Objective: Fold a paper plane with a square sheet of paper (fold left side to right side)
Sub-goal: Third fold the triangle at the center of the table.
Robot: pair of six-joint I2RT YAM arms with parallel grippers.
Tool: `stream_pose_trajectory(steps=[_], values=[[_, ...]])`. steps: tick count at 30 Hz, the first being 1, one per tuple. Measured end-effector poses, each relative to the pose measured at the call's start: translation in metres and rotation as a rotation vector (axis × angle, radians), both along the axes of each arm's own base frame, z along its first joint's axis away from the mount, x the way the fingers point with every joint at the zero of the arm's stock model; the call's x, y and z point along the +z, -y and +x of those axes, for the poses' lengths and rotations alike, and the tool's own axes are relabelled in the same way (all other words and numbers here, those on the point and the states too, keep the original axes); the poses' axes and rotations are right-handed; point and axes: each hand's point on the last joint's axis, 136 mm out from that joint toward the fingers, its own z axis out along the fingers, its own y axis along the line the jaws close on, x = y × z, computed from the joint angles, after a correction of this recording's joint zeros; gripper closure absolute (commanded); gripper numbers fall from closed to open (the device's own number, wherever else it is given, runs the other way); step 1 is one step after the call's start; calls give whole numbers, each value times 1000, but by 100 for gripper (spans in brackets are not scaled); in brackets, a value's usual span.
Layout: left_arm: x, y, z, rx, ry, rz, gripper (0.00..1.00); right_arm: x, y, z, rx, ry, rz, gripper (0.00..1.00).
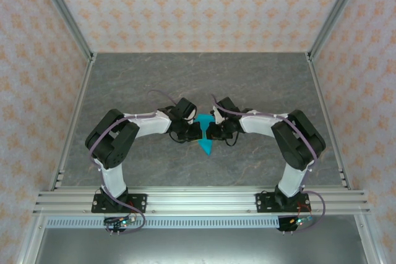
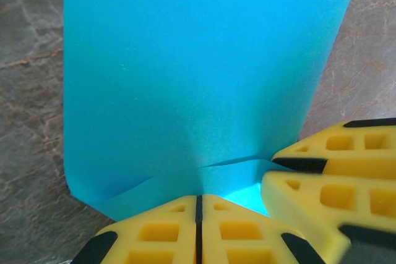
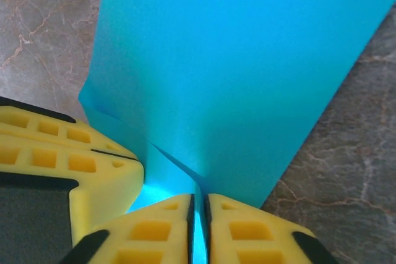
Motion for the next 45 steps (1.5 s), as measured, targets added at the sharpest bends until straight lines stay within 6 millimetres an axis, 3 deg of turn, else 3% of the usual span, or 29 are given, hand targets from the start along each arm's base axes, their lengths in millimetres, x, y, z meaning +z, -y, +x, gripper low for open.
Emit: stream_pose_trajectory(steps=[4,8,12,16,20,31,45], values=[[0,0,0,0,0,0,91,15,13,4,-28,34,-31,72],[0,0,0,0,0,0,91,44,16,4,-37,82,3,74],[0,0,0,0,1,-1,91,58,5,-17,-2,51,100,75],[1,0,0,1,3,0,91,44,-12,-52,44,-80,168,75],[0,0,0,1,3,1,91,29,-27,-68,73,-169,187,76],[1,0,0,1,4,1,91,14,-34,-67,54,-210,193,76],[1,0,1,1,3,3,91,-3,-26,-74,38,-219,194,80]])
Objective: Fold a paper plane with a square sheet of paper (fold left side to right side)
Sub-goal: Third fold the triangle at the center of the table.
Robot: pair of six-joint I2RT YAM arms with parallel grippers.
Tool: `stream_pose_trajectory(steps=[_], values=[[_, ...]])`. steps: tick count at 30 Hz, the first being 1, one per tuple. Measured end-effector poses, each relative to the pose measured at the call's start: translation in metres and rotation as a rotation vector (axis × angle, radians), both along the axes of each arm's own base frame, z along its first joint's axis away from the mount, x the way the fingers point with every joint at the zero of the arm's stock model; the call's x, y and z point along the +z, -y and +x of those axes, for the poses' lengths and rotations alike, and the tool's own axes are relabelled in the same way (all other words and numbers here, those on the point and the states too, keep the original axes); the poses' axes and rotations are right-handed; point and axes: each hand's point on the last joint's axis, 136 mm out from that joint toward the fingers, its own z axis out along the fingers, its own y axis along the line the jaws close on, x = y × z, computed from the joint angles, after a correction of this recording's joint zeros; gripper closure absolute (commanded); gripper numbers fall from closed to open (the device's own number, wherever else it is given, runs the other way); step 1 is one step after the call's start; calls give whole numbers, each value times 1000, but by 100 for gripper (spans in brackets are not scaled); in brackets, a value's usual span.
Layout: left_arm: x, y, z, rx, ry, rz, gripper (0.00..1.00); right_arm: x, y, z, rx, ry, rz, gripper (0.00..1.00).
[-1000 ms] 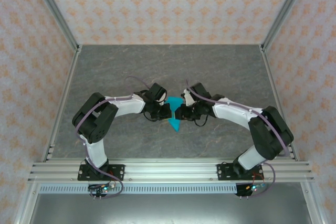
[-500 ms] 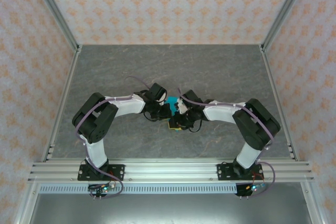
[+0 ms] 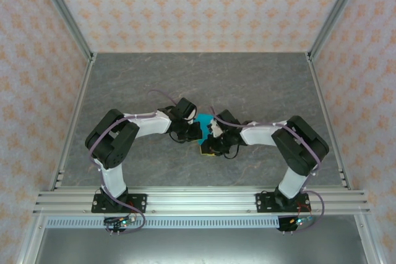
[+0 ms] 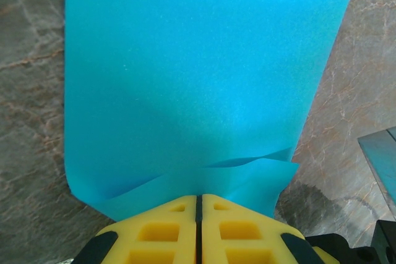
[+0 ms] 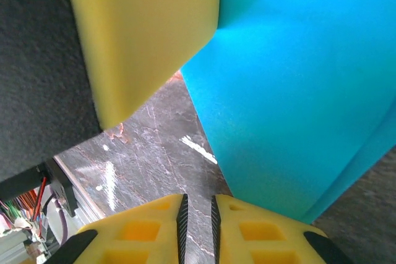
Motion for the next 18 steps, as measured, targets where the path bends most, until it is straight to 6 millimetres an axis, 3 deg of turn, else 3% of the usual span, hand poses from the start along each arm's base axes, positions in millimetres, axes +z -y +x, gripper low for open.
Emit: stream_pose_trajectory(steps=[11,15,18], values=[[0,1,-2,-4,-5,8,91,2,20,-21,-24,5,3,85],[0,1,-2,-4,-4,8,91,21,26,-21,-44,35,-15,99],[0,1,-1,-3,-4,10,91,36,22,-7,-79,80,-8,100]])
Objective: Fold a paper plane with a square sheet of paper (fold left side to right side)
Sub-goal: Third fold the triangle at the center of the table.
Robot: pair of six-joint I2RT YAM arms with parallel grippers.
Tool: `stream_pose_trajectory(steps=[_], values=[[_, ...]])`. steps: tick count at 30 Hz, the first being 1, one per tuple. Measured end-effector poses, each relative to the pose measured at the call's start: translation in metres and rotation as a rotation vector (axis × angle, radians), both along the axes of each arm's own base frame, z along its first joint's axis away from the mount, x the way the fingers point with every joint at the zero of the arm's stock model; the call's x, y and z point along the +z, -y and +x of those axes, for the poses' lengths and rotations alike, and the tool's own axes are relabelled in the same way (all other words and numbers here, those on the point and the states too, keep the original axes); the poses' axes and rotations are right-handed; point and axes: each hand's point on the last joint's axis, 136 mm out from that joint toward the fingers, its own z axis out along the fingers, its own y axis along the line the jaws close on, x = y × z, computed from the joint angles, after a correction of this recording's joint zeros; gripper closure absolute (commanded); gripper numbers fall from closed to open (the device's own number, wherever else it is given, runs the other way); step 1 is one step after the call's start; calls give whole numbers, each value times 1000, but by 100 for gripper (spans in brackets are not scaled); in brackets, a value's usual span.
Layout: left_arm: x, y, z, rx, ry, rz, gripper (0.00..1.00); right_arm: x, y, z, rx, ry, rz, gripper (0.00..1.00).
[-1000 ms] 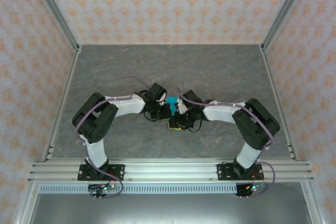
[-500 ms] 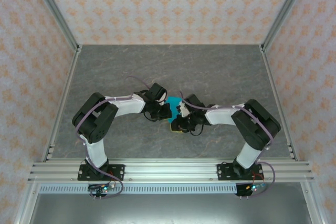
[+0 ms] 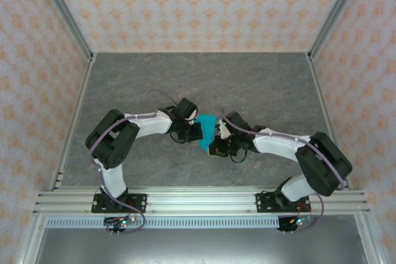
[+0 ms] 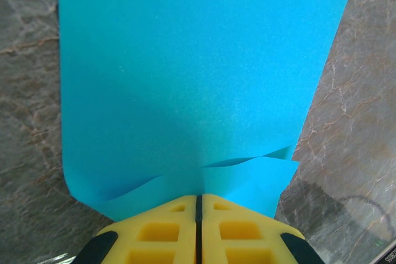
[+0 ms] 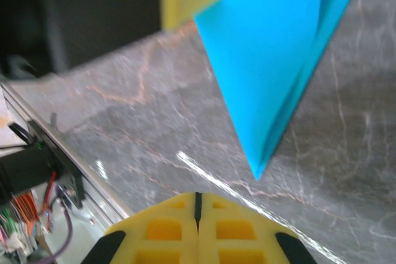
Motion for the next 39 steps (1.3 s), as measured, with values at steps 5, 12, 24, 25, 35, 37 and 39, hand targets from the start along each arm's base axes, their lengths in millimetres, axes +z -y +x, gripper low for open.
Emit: stream_pose_trajectory(steps=[5,12,24,25,35,37,39], values=[[0,0,0,0,-1,1,91,-11,-6,14,-50,-27,-28,100],[1,0,0,0,-1,1,91,-38,1,15,-92,-83,-105,100],[11,-2,3,8,22,7,90,-41,4,15,-98,-93,-148,100],[17,-2,3,9,32,-1,91,-41,4,15,-96,-94,-152,100],[37,5,-18,-34,66,-74,98,-42,4,16,-87,-100,-175,100],[31,10,-26,-52,46,-79,98,-42,4,16,-85,-101,-178,100],[26,13,-32,-61,28,-84,98,-42,5,15,-83,-101,-179,100]])
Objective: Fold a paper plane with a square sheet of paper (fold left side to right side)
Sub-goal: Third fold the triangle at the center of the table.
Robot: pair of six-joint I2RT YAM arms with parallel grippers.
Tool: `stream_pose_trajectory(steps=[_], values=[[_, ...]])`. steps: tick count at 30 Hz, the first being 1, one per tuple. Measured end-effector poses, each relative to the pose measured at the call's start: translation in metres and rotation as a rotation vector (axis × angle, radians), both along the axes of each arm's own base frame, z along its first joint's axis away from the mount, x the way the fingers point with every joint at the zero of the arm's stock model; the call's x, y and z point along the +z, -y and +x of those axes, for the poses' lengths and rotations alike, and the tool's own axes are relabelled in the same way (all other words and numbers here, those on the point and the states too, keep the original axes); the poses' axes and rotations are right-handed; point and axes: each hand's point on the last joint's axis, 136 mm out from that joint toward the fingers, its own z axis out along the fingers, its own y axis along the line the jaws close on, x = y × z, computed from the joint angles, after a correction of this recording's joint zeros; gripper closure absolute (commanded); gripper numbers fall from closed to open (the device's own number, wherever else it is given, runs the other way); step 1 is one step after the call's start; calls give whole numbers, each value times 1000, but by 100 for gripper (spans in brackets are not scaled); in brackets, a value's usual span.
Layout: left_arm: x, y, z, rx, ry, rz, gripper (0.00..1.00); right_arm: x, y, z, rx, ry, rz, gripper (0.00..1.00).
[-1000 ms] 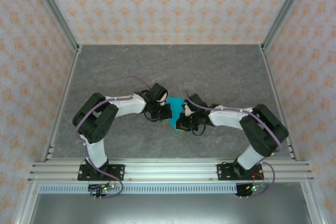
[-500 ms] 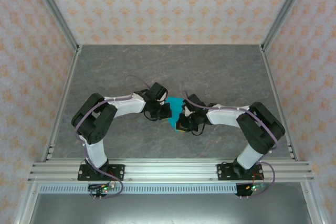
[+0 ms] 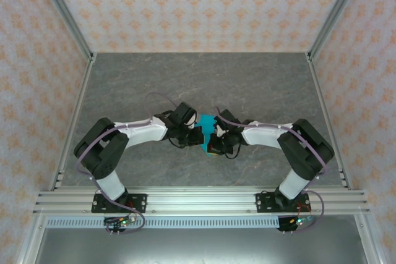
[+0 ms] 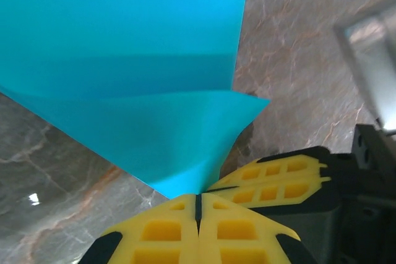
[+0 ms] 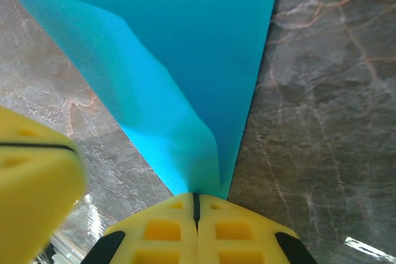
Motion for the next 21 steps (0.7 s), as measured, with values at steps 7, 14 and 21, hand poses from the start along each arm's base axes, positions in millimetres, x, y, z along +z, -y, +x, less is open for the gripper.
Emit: stream_pose_trajectory(steps=[7,14,21], values=[[-6,5,-1,-7,-14,-25,99,0,0,0,8,-3,-6,100],[-18,6,-3,-12,-38,-19,100,-1,0,0,11,-8,-11,100],[-24,7,-2,-11,-40,-14,100,-1,0,0,20,-8,-17,100]])
